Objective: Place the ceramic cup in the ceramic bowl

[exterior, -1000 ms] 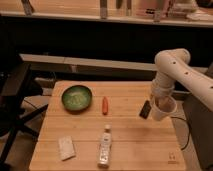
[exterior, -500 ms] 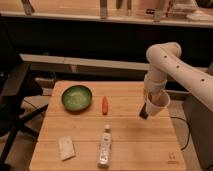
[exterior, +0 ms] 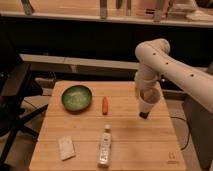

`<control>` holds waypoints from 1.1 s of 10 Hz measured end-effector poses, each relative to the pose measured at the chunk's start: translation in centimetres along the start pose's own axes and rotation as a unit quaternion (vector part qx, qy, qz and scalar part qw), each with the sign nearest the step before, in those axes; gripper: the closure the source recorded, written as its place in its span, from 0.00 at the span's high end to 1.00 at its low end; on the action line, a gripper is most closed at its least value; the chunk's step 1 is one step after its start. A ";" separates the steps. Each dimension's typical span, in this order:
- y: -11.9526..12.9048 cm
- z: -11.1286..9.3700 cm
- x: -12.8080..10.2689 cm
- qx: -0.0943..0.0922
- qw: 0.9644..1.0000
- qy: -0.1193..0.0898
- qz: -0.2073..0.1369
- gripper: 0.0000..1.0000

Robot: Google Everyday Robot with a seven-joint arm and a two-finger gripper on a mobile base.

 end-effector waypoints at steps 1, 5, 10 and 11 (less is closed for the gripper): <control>-0.5 -0.1 -0.8 0.000 1.000 0.003 -0.009 0.00; -3.0 -0.4 -2.7 0.009 0.999 0.008 -0.037 0.00; -5.8 -0.6 -5.1 0.022 0.997 0.018 -0.067 0.00; -6.6 -0.7 -5.6 0.025 0.997 0.021 -0.074 0.00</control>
